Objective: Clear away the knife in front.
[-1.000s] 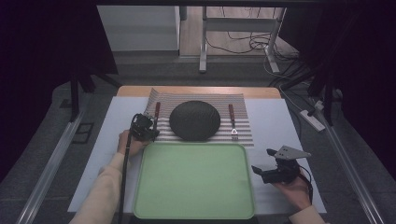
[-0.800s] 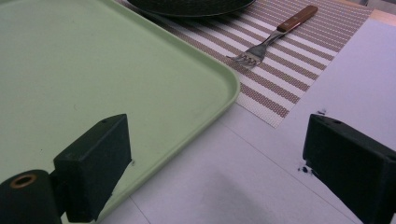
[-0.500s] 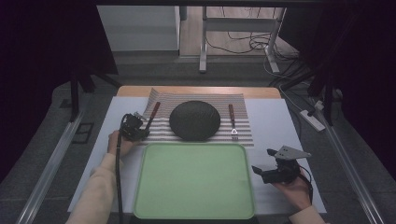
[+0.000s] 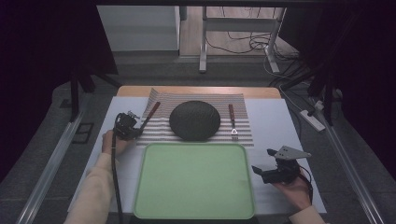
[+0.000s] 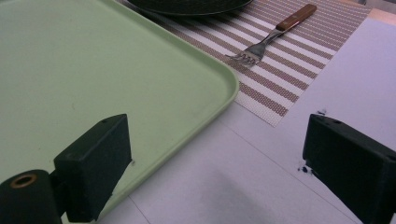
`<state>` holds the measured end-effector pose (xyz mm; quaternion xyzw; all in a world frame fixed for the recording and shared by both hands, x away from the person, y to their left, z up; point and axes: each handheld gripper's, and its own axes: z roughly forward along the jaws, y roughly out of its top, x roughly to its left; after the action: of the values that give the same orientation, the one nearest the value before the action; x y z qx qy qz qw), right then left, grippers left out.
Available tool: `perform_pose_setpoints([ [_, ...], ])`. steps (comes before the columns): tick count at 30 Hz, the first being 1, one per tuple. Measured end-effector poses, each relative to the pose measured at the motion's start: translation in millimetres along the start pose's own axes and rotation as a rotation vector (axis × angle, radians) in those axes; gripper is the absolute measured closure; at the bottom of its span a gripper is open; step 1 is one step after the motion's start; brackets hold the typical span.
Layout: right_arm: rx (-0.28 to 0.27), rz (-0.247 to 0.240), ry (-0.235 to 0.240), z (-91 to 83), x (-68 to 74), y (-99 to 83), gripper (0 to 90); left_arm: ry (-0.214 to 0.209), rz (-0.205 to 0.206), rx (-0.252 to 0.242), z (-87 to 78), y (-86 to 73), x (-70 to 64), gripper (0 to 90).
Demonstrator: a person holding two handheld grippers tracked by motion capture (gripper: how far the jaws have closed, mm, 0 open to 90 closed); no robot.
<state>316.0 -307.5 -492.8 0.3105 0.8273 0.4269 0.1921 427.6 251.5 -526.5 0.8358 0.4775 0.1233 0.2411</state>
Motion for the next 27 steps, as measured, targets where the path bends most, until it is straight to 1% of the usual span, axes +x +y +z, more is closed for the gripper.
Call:
perform_pose_setpoints([
  [10, 0.000, 0.004, -0.001, 0.1, -0.4, -0.1, 7.8, 0.006, -0.018, 0.000, -1.4, -2.6, 8.3, 89.3],
  [15, -0.002, 0.007, 0.002, 0.0, -0.6, -0.2, 7.8, 0.009, -0.034, -0.007, -1.8, -4.4, 12.1, 89.3],
  [21, -0.005, 0.006, 0.004, -0.3, -1.0, -0.1, 7.8, 0.004, -0.040, -0.013, -1.6, -4.9, 14.2, 89.3],
  [25, -0.013, 0.010, 0.005, -1.3, -1.0, -0.1, 7.8, 0.011, -0.041, -0.008, -3.1, -5.1, 14.2, 89.3],
  [27, -0.014, 0.009, 0.005, -1.5, -0.8, -0.1, 7.8, 0.011, -0.042, -0.023, -5.6, -4.8, 14.2, 89.3],
])
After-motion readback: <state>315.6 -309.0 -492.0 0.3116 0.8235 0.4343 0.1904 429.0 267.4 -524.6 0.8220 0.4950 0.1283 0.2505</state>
